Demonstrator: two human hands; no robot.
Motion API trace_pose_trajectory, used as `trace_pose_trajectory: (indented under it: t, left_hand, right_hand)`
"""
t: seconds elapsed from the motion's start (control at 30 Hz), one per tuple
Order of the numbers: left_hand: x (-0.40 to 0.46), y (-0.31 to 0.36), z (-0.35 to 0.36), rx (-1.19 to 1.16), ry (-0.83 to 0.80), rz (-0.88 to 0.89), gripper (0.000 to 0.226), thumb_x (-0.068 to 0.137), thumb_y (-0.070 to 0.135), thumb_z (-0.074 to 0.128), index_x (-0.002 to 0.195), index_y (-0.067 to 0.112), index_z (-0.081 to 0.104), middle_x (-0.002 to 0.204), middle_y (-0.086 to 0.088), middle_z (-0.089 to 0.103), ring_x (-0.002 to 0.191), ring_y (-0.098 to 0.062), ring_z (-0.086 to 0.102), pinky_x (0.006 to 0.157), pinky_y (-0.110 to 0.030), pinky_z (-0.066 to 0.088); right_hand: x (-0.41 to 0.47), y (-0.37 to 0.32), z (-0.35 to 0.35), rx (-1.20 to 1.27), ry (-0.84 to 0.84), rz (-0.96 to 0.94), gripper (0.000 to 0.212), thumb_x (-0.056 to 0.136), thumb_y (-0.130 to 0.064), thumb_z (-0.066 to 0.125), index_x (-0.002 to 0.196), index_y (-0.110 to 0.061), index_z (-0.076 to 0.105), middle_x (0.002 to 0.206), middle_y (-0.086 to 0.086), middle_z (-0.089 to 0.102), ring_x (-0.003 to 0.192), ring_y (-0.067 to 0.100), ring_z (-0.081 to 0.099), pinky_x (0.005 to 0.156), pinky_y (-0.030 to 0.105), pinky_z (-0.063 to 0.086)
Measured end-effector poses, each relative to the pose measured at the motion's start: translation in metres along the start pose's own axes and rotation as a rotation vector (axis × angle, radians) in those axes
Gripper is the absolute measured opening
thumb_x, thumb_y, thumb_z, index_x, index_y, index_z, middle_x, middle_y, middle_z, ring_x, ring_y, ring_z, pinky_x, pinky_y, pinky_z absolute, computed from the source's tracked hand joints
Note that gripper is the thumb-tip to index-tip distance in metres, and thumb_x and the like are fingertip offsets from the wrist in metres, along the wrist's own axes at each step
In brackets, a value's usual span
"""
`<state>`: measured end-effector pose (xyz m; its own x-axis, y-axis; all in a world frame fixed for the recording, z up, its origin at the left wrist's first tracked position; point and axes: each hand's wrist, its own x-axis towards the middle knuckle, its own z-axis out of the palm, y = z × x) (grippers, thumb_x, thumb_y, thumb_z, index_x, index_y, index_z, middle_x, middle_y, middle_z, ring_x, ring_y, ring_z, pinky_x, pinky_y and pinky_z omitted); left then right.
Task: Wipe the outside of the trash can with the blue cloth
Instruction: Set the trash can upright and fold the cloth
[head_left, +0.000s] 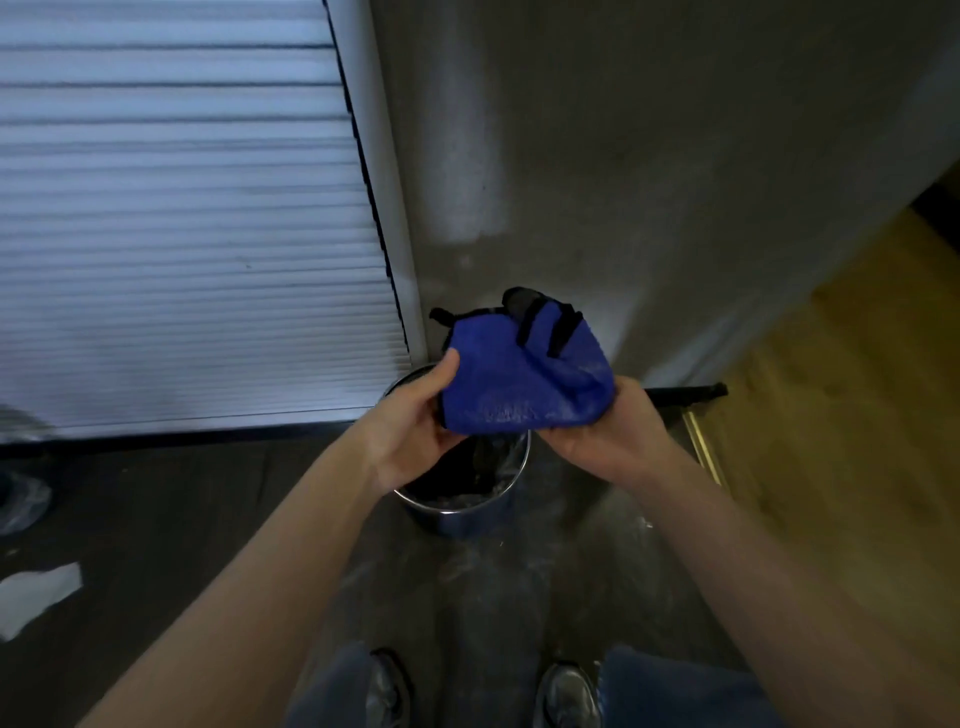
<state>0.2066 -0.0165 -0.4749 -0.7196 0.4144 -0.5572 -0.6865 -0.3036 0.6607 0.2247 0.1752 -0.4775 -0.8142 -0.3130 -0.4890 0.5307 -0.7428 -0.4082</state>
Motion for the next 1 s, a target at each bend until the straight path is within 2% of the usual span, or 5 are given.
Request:
trace_pose_trajectory:
  t: [0.17, 0.3, 0.63, 0.83, 1.0]
  left_hand:
    - [-0.022, 0.025, 0.007, 0.144, 0.041, 0.196, 0.032, 0.073, 0.014, 0.065, 0.105, 0.015, 0.063, 0.097, -0.001, 0.074, 0.085, -0.013, 0.071, 0.068, -0.025, 0.058]
    - [-0.036, 0.048, 0.022, 0.732, 0.192, 0.568, 0.022, 0.08, 0.0, 0.062, 0.088, 0.019, 0.06, 0.083, 0.007, 0.065, 0.077, 0.006, 0.06, 0.075, -0.011, 0.047]
    - [-0.072, 0.09, 0.07, 1.448, 0.057, 0.737, 0.022, 0.079, -0.002, 0.058, 0.09, 0.016, 0.063, 0.074, 0.008, 0.058, 0.071, -0.005, 0.052, 0.066, -0.007, 0.037]
    - [-0.097, 0.103, 0.095, 1.572, 0.046, 0.72, 0.024, 0.078, 0.0, 0.057, 0.091, 0.016, 0.069, 0.08, -0.003, 0.069, 0.082, -0.017, 0.061, 0.076, -0.031, 0.049]
    - [-0.138, 0.116, 0.105, 1.422, -0.015, 0.712, 0.021, 0.073, 0.006, 0.071, 0.085, 0.024, 0.072, 0.059, 0.013, 0.063, 0.061, 0.001, 0.056, 0.061, -0.011, 0.043]
  right_hand:
    - [-0.011, 0.0, 0.0, -0.233, -0.03, -0.045, 0.04, 0.084, -0.031, 0.044, 0.116, -0.014, 0.06, 0.12, 0.007, 0.063, 0.106, 0.022, 0.062, 0.092, 0.034, 0.049]
    - [-0.014, -0.006, -0.005, -0.364, -0.005, -0.051, 0.075, 0.078, -0.07, 0.03, 0.123, -0.014, 0.055, 0.129, 0.007, 0.059, 0.117, 0.022, 0.057, 0.096, 0.034, 0.044]
    - [-0.013, 0.006, -0.001, -0.841, 0.135, -0.218, 0.102, 0.055, -0.054, 0.07, 0.141, -0.037, 0.017, 0.152, 0.0, 0.023, 0.136, 0.02, 0.026, 0.109, 0.037, 0.019]
    - [-0.014, -0.009, 0.044, -1.152, -0.184, -0.344, 0.056, 0.06, -0.008, 0.081, 0.1, -0.041, 0.06, 0.101, -0.02, 0.069, 0.098, -0.007, 0.06, 0.075, 0.012, 0.05]
    - [-0.032, -0.01, 0.085, -1.202, -0.136, -0.571, 0.022, 0.078, 0.001, 0.065, 0.091, -0.017, 0.062, 0.081, -0.009, 0.064, 0.072, -0.016, 0.061, 0.066, 0.005, 0.046]
